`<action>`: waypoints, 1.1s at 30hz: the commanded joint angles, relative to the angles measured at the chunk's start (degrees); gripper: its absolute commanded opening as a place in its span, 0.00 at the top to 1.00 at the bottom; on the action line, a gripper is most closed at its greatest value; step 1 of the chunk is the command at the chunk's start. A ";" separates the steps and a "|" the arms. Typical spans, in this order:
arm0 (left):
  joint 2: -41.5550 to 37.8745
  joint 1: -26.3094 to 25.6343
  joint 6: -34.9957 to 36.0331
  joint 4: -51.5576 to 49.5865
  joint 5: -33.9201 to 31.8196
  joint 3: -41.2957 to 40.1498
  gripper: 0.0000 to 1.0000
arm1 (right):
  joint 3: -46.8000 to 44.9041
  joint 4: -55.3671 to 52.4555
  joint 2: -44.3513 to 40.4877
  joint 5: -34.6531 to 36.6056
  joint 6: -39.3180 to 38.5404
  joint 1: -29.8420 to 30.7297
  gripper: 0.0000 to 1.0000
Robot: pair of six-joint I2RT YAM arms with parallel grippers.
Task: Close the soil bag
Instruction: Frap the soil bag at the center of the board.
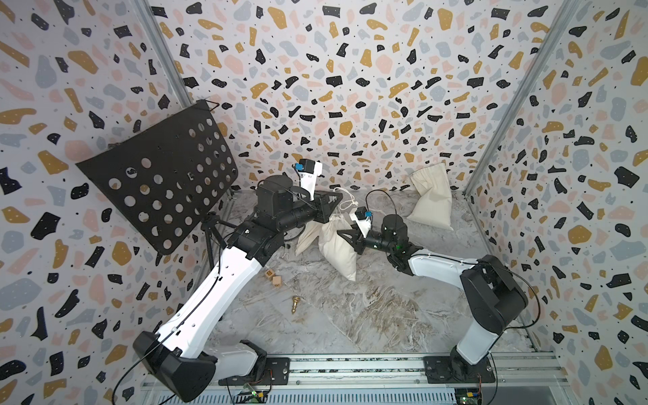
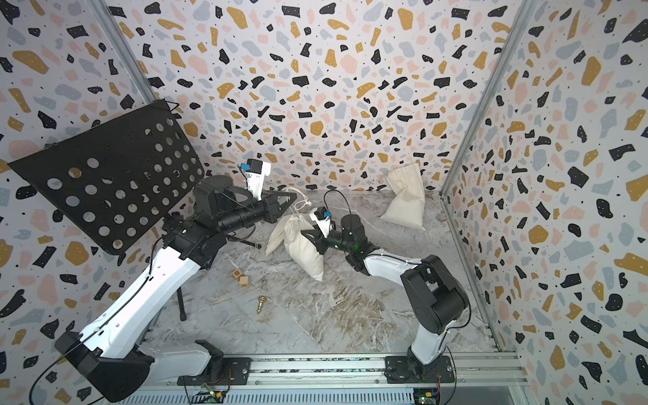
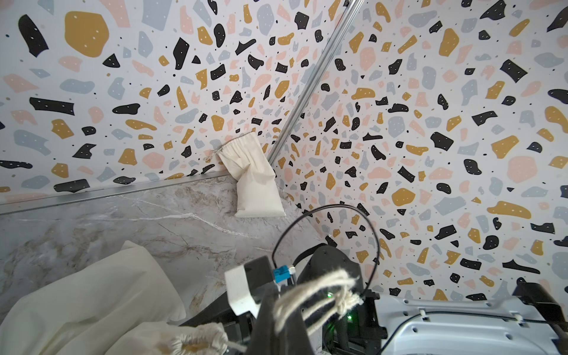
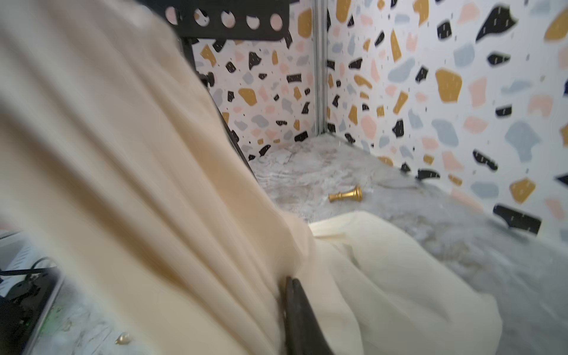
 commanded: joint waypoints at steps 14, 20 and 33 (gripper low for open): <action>-2.26 -0.32 -0.42 26.68 2.46 -0.27 1.00 | -0.22 -40.37 -26.21 50.63 -11.96 -9.45 0.99; 4.77 -0.30 3.92 30.41 -0.30 -7.82 1.00 | -4.39 -36.15 -22.22 46.98 -6.58 -9.16 0.91; 17.82 6.71 -3.96 47.69 6.78 -17.29 1.00 | -5.17 -23.55 -14.83 9.39 -10.86 -7.17 0.42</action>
